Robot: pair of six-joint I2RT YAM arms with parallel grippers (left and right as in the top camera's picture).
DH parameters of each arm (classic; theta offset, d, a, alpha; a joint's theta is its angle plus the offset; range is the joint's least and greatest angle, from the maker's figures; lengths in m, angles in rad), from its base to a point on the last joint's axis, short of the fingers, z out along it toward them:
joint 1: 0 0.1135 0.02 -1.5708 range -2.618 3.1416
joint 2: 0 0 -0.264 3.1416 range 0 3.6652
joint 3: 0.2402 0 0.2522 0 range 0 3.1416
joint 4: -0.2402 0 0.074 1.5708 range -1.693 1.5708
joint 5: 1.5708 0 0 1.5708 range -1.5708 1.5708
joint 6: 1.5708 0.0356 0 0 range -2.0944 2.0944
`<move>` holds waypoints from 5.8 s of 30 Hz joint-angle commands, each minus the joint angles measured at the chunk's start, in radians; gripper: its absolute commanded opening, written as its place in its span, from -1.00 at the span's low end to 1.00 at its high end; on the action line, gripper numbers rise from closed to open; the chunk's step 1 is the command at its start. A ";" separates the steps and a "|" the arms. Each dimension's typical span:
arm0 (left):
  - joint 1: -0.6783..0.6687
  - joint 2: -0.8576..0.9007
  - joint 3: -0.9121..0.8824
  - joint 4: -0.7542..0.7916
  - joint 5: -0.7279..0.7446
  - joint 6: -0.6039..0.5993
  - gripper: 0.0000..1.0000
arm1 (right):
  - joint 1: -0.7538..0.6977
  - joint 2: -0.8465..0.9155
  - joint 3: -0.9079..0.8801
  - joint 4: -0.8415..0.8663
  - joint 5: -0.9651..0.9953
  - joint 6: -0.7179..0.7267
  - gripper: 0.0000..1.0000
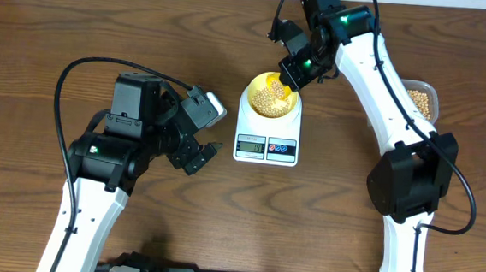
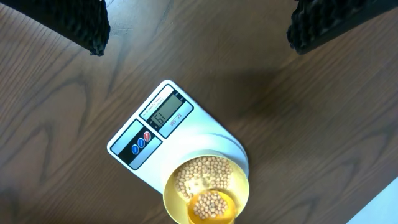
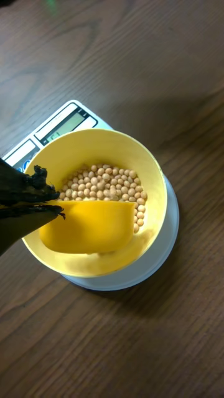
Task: Scoop item into bowl and weigh 50g on scale
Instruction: 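Tilt the scoop with the right gripper to pour soybeans into the bowl, then move the empty scoop back right to the soybean tub, then dip the scoop into the soybeans and lift a second scoopful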
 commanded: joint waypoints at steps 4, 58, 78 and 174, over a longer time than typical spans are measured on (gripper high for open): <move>0.005 -0.011 -0.008 -0.002 0.010 0.006 0.87 | 0.010 -0.041 0.033 0.000 0.008 -0.019 -0.98; 0.005 -0.011 -0.008 -0.002 0.010 0.006 0.87 | 0.064 -0.074 0.072 -0.019 0.106 -0.203 -0.98; 0.005 -0.011 -0.008 -0.002 0.010 0.006 0.87 | 0.084 -0.074 0.072 -0.019 0.187 -0.221 -0.98; 0.005 -0.011 -0.008 -0.002 0.010 0.006 0.87 | -0.553 -0.100 -0.341 -0.003 -0.060 0.192 -0.98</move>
